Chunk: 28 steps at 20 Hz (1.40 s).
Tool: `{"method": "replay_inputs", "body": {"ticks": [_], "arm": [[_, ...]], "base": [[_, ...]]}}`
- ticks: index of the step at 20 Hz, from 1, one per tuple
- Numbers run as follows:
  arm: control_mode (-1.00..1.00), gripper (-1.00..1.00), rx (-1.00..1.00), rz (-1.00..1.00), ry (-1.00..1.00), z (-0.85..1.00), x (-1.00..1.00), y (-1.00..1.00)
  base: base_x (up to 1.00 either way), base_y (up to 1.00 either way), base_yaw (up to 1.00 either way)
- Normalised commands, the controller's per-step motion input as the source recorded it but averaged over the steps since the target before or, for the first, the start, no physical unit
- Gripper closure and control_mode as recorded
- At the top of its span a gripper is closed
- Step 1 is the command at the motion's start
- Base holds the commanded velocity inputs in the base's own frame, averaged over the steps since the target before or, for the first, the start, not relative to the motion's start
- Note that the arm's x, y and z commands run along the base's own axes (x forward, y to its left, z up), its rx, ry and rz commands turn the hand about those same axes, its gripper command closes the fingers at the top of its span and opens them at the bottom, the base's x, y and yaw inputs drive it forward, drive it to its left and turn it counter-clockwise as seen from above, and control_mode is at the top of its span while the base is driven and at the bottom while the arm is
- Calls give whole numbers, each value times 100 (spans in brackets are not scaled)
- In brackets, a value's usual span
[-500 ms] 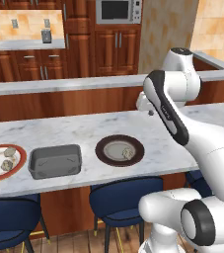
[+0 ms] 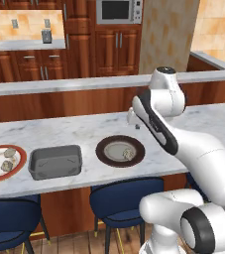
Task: Place two dumplings into each of the tupperware containers and then place the containers in the fridge.
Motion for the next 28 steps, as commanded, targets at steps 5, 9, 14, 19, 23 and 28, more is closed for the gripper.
{"method": "replay_inputs", "body": {"ticks": [5,9,14,19,23,28], "arm": [[-100,-100,0,0,0,-75,24,1],[-100,-100,0,0,8,-69,67,2],[-100,-100,0,0,12,-51,50,5],[-100,-100,0,0,7,-25,28,14],[-100,-100,0,0,12,-44,51,10],[-100,-100,0,0,12,-36,33,1]], "base": [[0,0,0],[0,0,0],[0,0,0],[0,0,0],[0,0,0],[0,0,0]]}}
